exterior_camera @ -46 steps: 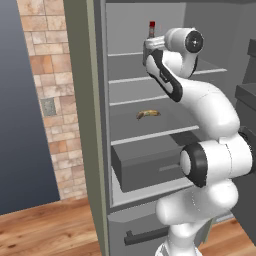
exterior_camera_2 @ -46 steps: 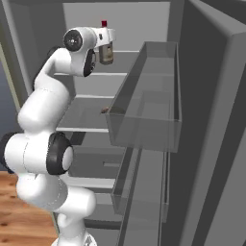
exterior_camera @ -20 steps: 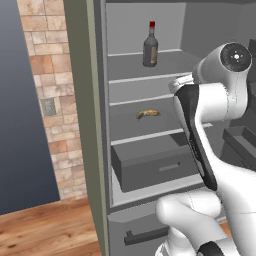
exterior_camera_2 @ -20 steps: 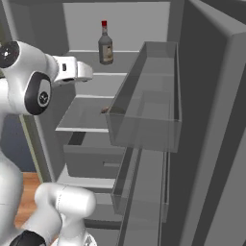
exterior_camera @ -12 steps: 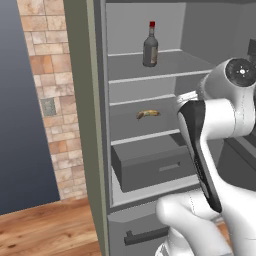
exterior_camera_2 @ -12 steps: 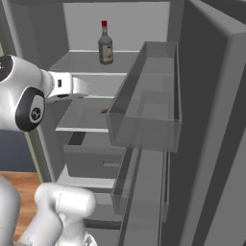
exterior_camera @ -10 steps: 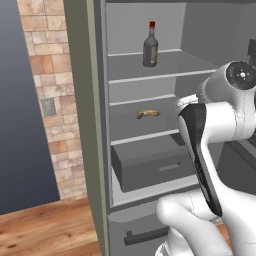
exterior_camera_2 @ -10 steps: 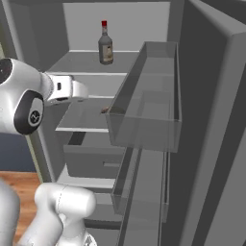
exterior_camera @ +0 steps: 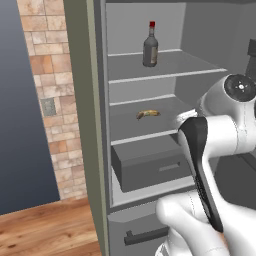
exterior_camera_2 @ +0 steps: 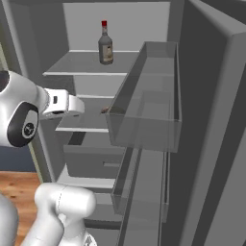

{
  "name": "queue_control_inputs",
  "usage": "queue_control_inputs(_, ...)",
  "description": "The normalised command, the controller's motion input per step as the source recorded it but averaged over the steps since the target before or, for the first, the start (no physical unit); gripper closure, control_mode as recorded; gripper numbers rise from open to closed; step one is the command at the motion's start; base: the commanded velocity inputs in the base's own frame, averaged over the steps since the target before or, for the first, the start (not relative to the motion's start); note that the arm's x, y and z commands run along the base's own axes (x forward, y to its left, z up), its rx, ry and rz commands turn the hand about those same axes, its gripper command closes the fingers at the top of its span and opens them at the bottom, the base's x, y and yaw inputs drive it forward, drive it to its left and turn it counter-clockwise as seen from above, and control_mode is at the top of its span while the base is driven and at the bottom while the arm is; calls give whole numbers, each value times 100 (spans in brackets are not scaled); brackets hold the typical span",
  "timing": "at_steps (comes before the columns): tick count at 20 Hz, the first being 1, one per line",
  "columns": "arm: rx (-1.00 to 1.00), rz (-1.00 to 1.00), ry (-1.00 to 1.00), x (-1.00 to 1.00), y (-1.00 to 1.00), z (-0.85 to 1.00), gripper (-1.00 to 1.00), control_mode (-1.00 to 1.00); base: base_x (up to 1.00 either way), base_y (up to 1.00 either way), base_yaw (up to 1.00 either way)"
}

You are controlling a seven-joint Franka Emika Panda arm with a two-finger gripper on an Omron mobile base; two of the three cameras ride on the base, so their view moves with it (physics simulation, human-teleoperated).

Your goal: Place the liquor on the top shelf of the fridge to keep it out of children's reach, and place the banana and lime on lower shelves for easy access.

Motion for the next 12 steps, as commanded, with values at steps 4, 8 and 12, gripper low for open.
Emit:
queue_control_inputs(4,0,0,8,-19,18,-15,-100,100,-10,8,0)
queue_control_inputs(8,0,0,0,0,0,0,-100,100,-80,30,1)
queue_control_inputs(12,0,0,0,0,0,0,-100,100,-100,23,0)
